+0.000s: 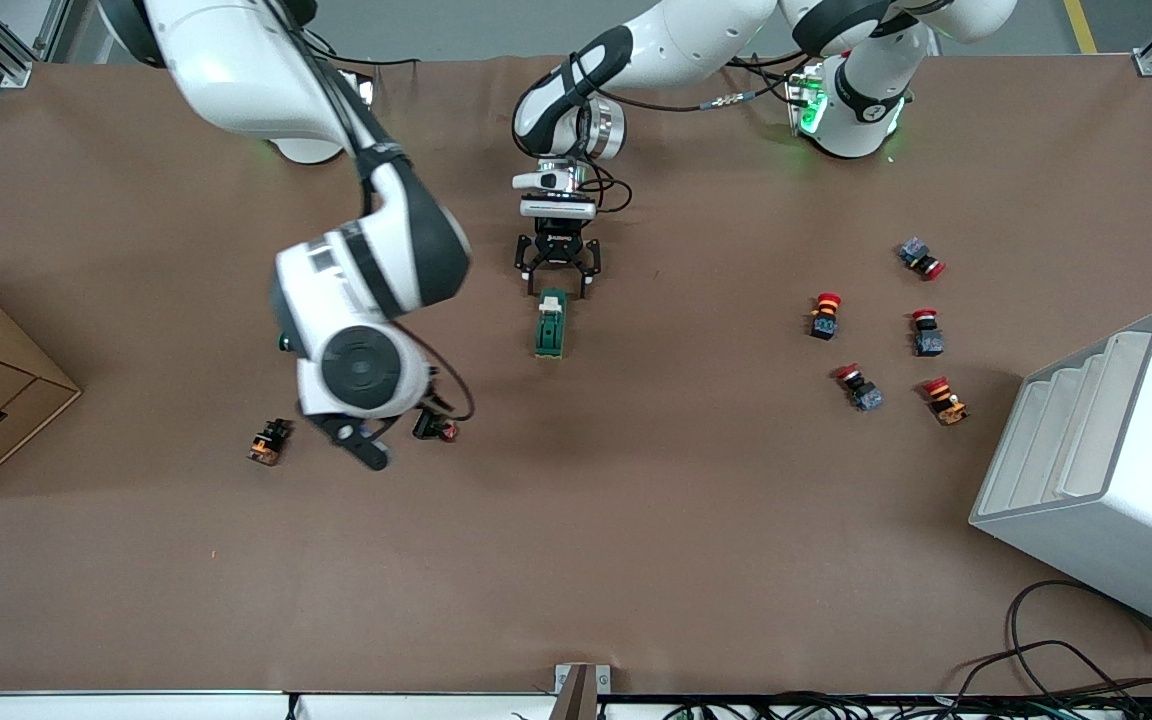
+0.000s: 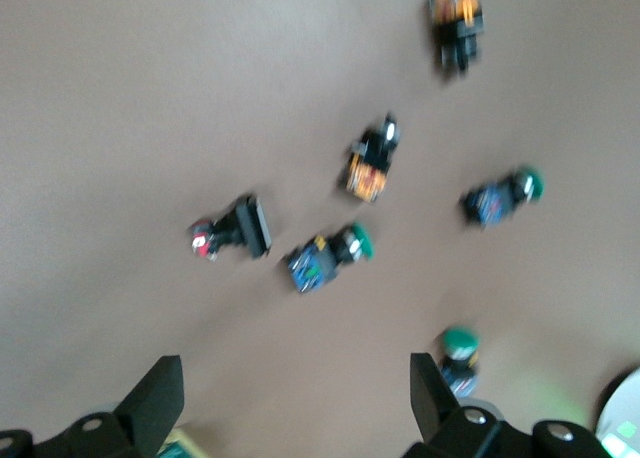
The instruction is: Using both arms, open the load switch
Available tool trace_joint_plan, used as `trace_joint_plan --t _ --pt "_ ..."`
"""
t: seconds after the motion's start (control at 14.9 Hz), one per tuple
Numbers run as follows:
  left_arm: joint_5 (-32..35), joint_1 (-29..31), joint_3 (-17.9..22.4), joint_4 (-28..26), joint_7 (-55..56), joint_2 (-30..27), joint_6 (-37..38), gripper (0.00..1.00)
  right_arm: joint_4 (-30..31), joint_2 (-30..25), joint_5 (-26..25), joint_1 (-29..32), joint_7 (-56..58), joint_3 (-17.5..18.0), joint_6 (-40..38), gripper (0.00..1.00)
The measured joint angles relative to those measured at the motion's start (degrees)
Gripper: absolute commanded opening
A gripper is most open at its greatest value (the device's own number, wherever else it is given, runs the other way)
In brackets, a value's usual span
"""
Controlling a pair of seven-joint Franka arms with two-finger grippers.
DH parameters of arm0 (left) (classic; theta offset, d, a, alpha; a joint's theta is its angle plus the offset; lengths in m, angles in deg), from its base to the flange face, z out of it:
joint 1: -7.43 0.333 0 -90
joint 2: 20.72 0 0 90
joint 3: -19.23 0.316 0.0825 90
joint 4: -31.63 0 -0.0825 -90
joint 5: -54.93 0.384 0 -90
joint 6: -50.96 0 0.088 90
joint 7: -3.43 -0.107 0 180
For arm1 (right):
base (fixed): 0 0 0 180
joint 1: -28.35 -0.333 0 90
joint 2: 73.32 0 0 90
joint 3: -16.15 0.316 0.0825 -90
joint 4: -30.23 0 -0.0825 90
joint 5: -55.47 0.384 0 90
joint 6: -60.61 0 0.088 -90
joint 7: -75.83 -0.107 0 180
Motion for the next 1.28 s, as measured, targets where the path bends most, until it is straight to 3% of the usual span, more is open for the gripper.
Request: trace_joint_plan --t 0.27,0.61,0.94,1.28 --pt "-1.2 -0.01 -0.42 0.74 0.0 -0.21 0.02 1.0 3.25 -5.26 -0.43 8.05 22.71 -0.31 -0.48 1.0" --pt "-10.28 0.05 -1.8 1.53 -3.47 -4.46 0.04 1.0 12.59 -15.35 -0.49 17.92 44.32 -0.39 -0.58 1.0" --pt "-25.41 3.16 -1.91 4.3 -19.31 -11.77 -3.13 1.0 16.91 -22.6 -0.81 26.71 59.94 -0.4 -0.71 1.0" --pt "-46.69 10.17 -1.79 16.13 -43.9 -14.61 -4.13 1.0 11.89 -24.52 -0.9 28.34 61.5 -0.18 -5.75 1.0"
